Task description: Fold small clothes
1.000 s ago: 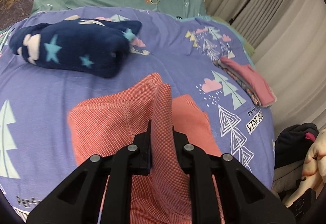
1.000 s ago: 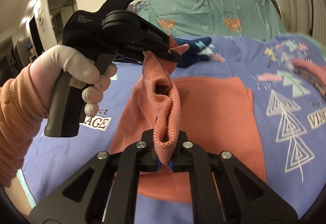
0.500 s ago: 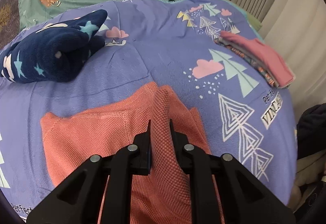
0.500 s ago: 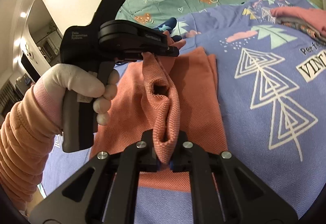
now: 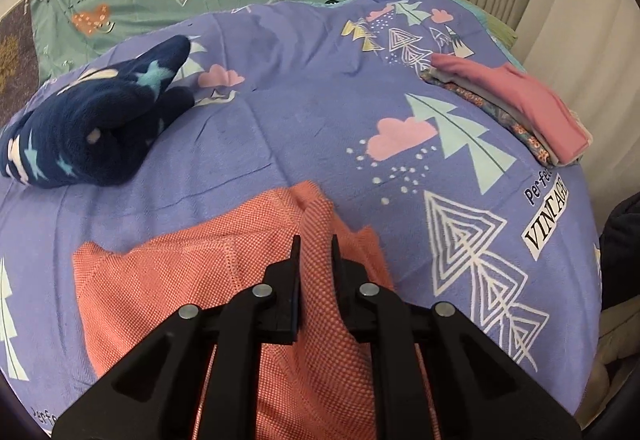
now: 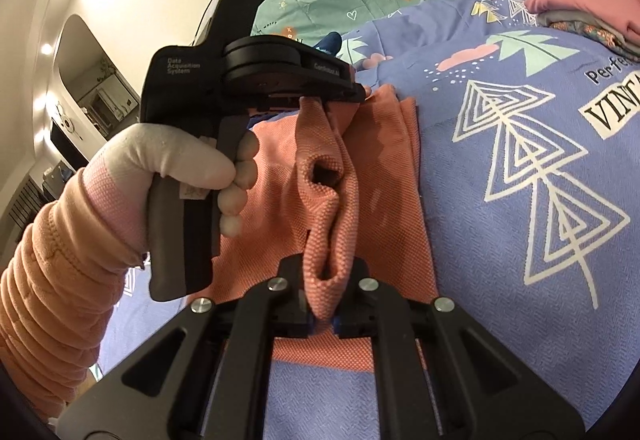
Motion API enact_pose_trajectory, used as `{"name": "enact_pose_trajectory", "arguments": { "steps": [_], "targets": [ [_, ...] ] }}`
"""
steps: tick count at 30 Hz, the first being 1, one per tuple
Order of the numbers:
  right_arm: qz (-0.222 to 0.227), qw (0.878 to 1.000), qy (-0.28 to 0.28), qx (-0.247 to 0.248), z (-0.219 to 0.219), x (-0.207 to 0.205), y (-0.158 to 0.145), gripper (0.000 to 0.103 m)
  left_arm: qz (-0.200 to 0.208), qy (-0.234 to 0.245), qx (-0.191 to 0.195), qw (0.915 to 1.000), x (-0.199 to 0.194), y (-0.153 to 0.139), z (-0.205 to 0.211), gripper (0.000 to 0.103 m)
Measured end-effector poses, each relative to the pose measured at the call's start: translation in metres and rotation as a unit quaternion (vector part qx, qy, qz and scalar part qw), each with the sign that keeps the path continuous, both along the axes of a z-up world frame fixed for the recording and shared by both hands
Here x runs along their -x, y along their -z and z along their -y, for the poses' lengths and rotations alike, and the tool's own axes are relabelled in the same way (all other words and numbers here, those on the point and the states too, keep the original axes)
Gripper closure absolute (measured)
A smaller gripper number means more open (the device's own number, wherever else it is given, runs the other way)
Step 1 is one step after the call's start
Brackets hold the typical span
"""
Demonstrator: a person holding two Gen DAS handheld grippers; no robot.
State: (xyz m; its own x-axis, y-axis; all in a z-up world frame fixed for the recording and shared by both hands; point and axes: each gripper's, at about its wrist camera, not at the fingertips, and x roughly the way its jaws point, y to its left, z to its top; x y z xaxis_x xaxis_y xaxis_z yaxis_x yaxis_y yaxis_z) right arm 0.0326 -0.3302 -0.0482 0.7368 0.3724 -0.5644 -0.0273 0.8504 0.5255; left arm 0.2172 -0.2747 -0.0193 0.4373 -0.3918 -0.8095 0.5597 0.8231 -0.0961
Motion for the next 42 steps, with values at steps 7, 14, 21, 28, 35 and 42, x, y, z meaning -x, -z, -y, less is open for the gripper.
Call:
{"name": "enact_pose_trajectory", "arguments": {
  "steps": [7,14,21,28,35,42],
  "targets": [
    [-0.004,0.999,0.002,-0.054,0.018,0.010,0.001,0.098,0.002,0.015,-0.020,0.9997,0.005,0.006,0.021,0.094],
    [-0.047,0.993,0.001,-0.113,0.032,0.011,0.029,0.098,0.015,0.034,-0.025,0.9990,0.016,0.007,0.025,0.077],
    [-0.061,0.988,-0.009,-0.144,0.036,0.011,0.036,0.098,0.113,0.062,-0.016,0.9915,0.066,-0.051,-0.022,0.059],
    [-0.070,0.985,-0.015,-0.157,0.038,0.008,0.033,0.098,0.119,0.103,-0.064,0.9854,0.166,-0.018,-0.084,0.055],
    [-0.051,0.983,-0.028,-0.174,0.036,0.006,0.007,0.098,0.096,0.080,-0.014,0.9921,0.204,0.010,-0.110,0.055],
    [-0.040,0.986,-0.030,-0.159,0.029,0.011,-0.008,0.098,0.162,0.089,-0.060,0.9809,0.219,0.020,-0.095,0.049]
  ]
}}
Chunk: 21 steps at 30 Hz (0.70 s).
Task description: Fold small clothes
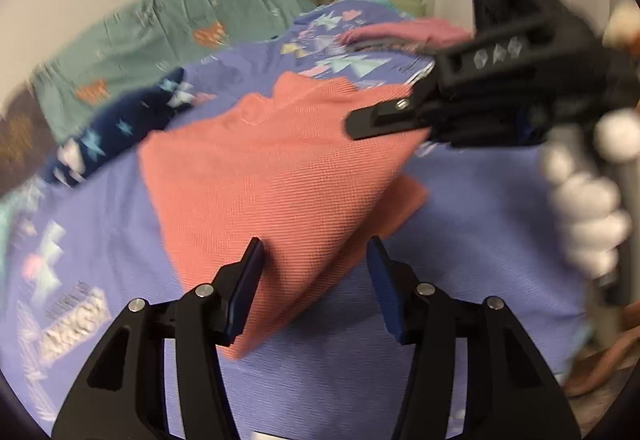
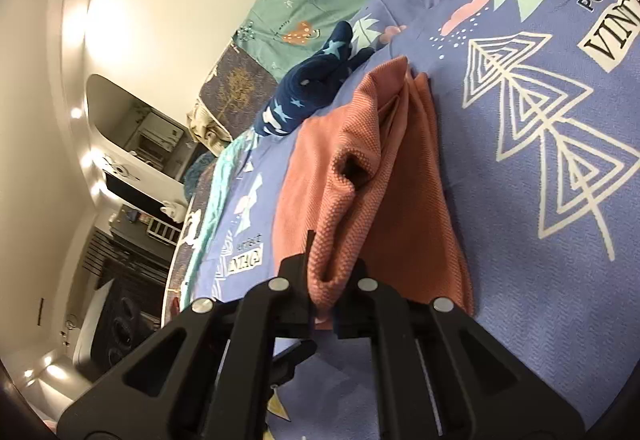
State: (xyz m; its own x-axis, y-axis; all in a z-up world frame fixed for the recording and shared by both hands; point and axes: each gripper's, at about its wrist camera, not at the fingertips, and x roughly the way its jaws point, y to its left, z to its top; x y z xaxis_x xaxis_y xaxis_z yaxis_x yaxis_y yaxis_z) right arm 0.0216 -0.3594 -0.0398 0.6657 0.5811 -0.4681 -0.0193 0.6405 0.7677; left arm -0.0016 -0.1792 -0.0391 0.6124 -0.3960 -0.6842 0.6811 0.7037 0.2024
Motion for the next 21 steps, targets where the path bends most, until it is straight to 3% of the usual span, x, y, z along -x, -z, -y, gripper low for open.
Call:
{"name": "enact_pose_trajectory", "arguments": {
  "steps": [2,4,8,10,12,15,18,21],
  "targets": [
    [-0.006,1.000,0.007,0.000,0.003,-0.002,0.004,0.098,0.033,-0.033,-0.046,0.9979,-0.007,0.010,0.002,0.049],
    [-0.014,1.000,0.016,0.014,0.006,-0.001,0.009,0.098,0.036,-0.061,-0.068,0.9952,-0.014,0.017,-0.003,0.049],
    [-0.055,0.998,0.017,0.019,0.014,0.005,0.036,0.097,0.003,-0.102,-0.065,0.9927,-0.023,0.023,-0.034,0.052],
    [-0.073,0.997,0.011,-0.008,0.018,0.007,0.054,0.097,-0.010,-0.109,-0.056,0.9924,-0.024,0.025,-0.048,0.052],
    [-0.071,0.997,0.005,-0.015,0.021,0.008,0.053,0.096,-0.013,-0.111,-0.057,0.9922,-0.022,0.023,-0.053,0.052],
    [-0.063,0.998,-0.009,0.011,0.020,0.005,0.042,0.086,-0.026,-0.100,-0.058,0.9930,-0.016,0.016,-0.055,0.053],
    [-0.057,0.997,-0.040,0.025,0.017,-0.004,0.032,0.066,-0.066,-0.073,-0.011,0.9951,-0.006,0.001,-0.059,0.053],
    [-0.061,0.996,-0.055,0.028,0.016,-0.020,0.029,0.066,-0.079,-0.050,0.053,0.9942,-0.006,-0.023,-0.061,0.054]
  ]
}}
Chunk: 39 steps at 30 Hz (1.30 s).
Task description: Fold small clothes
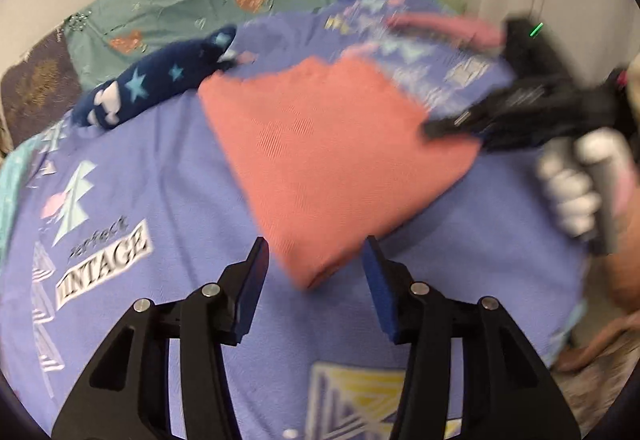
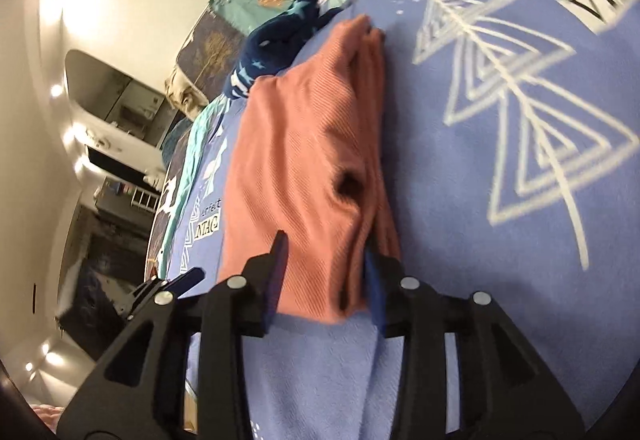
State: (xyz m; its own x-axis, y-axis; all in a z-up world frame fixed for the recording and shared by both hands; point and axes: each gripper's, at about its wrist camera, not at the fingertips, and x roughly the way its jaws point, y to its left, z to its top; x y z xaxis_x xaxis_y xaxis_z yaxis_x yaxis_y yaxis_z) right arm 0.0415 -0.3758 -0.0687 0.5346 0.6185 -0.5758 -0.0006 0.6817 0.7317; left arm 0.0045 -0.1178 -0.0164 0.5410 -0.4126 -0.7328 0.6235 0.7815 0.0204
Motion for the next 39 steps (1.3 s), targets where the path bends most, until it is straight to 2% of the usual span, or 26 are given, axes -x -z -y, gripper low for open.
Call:
{"name": "enact_pose_trajectory", "arguments": {
  "steps": [2,4,8,10,19,21,22,27,29,31,32,34,36,39],
  "targets": [
    [-0.004,1.000,-0.007,-0.007,0.002,-0.013,-0.001,0.066,0.015,0.006,0.029,0.9995,-0.006,-0.011,0.004,0.054],
    [-0.010,1.000,-0.011,-0.018,0.004,-0.031,-0.001,0.066,0.030,0.006,0.029,0.9991,-0.017,-0.010,0.014,0.054],
    [-0.021,1.000,-0.005,-0.023,0.008,-0.062,0.000,0.066,-0.024,-0.007,0.012,0.9996,-0.051,0.026,0.032,0.054],
    [-0.025,0.999,-0.001,-0.026,0.011,-0.076,0.001,0.066,-0.037,-0.015,-0.002,0.9992,-0.058,0.041,0.032,0.054],
    [-0.020,0.999,0.019,-0.027,0.015,-0.155,0.004,0.067,-0.035,-0.008,0.014,0.9993,-0.056,0.046,0.028,0.052],
    [-0.017,1.000,0.018,-0.004,0.010,-0.166,0.000,0.078,-0.035,-0.008,0.018,0.9992,-0.056,0.046,0.028,0.052],
    [-0.010,1.000,0.018,0.021,0.007,-0.170,-0.004,0.097,-0.036,-0.008,0.021,0.9991,-0.056,0.046,0.028,0.052],
    [0.062,0.993,0.040,0.090,0.010,-0.163,-0.031,0.098,-0.037,-0.008,0.032,0.9988,-0.058,0.047,0.024,0.052],
    [0.048,0.992,0.027,0.112,0.008,-0.173,-0.021,0.097,-0.038,-0.007,0.029,0.9988,-0.059,0.048,0.025,0.052],
    [0.006,0.991,0.003,0.131,0.005,-0.183,-0.002,0.091,-0.037,-0.007,0.030,0.9988,-0.059,0.048,0.025,0.051],
    [0.011,0.992,0.008,0.126,0.007,-0.180,-0.001,0.091,-0.037,-0.007,0.032,0.9988,-0.058,0.047,0.024,0.051],
    [0.035,0.991,0.026,0.126,0.013,-0.169,-0.014,0.090,-0.038,-0.009,0.036,0.9986,-0.057,0.047,0.023,0.051],
    [0.065,0.985,0.042,0.153,0.013,-0.153,-0.033,0.090,-0.039,-0.011,0.038,0.9985,-0.057,0.046,0.022,0.051],
    [0.122,0.975,0.024,0.184,-0.001,-0.120,-0.066,0.090,-0.038,-0.014,0.040,0.9984,-0.055,0.042,0.021,0.051]
  ]
}}
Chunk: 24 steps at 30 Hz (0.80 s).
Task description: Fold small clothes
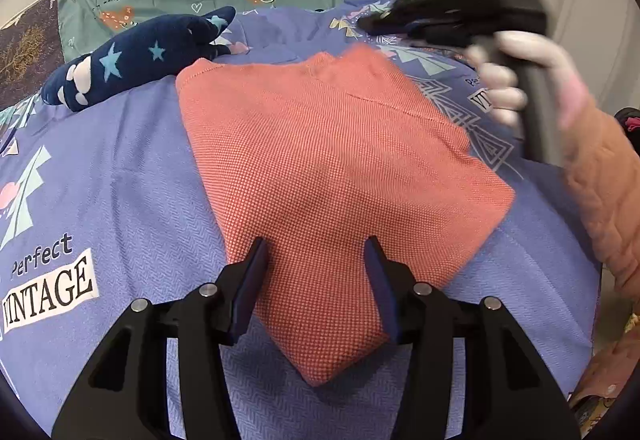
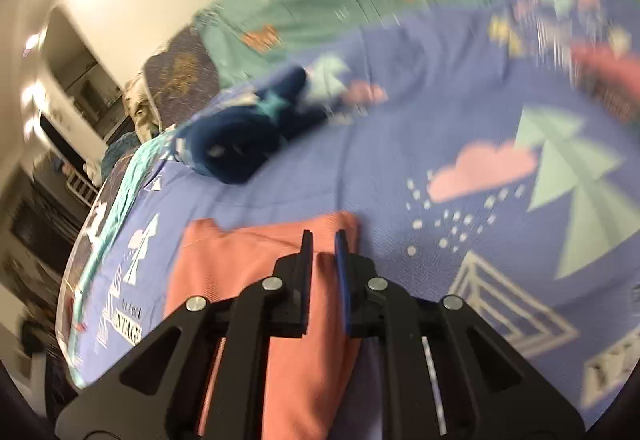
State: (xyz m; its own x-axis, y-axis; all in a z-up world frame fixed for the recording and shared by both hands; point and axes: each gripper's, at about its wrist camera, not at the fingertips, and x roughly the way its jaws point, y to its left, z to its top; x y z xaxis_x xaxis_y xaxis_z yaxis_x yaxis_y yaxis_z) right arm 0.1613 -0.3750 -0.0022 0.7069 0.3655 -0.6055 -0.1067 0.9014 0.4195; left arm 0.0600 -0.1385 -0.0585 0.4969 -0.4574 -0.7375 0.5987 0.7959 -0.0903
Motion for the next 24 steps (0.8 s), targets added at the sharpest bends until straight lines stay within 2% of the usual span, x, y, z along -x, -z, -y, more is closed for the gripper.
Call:
{"name": "enact_pose_trajectory", "arguments": {
  "steps": [3,5,7,8,10,12,15,17,19,22,24],
  "targets": [
    [0.017,0.997,-0.080,-0.011,-0.026,0.035,-0.012,0.090,-0.003,-0.009,0.008,0.9999,0.000,-0.001,-0.004,0.051],
    [-0.001,0.994,-0.113,0.016,-0.044,0.055,0.000,0.090,-0.003,-0.015,0.009,0.9998,0.002,-0.001,-0.006,0.051],
    [-0.039,0.992,-0.097,0.078,-0.051,0.059,0.027,0.090,0.000,-0.020,0.001,0.9998,0.004,0.001,-0.008,0.051],
    [-0.065,0.990,-0.076,0.103,-0.047,0.055,0.048,0.101,0.002,-0.021,-0.004,0.9998,0.004,0.002,-0.009,0.051],
    [-0.054,0.995,-0.063,0.051,-0.031,0.057,0.063,0.102,0.009,-0.026,-0.018,0.9994,0.006,0.003,-0.009,0.048],
    [-0.062,0.996,-0.053,0.041,-0.028,0.058,0.057,0.102,0.002,-0.034,-0.019,0.9992,0.006,0.003,-0.013,0.046],
    [-0.048,0.996,-0.045,0.055,-0.027,0.066,0.041,0.092,-0.032,-0.045,0.018,0.9983,0.004,-0.002,-0.028,0.046],
    [-0.038,0.997,-0.043,0.048,-0.023,0.069,0.032,0.082,-0.026,-0.055,0.029,0.9977,0.003,-0.008,-0.038,0.046],
    [-0.032,0.998,-0.033,0.043,-0.014,0.074,0.027,0.076,-0.026,-0.060,0.034,0.9973,0.001,-0.012,-0.041,0.045],
    [-0.046,0.998,-0.012,0.041,0.001,0.075,0.026,0.067,-0.037,-0.057,0.055,0.9962,-0.007,-0.018,-0.045,0.044],
    [-0.057,0.998,-0.016,0.035,0.004,0.080,0.031,0.065,-0.045,-0.046,0.070,0.9955,-0.014,-0.020,-0.043,0.042]
  ]
}}
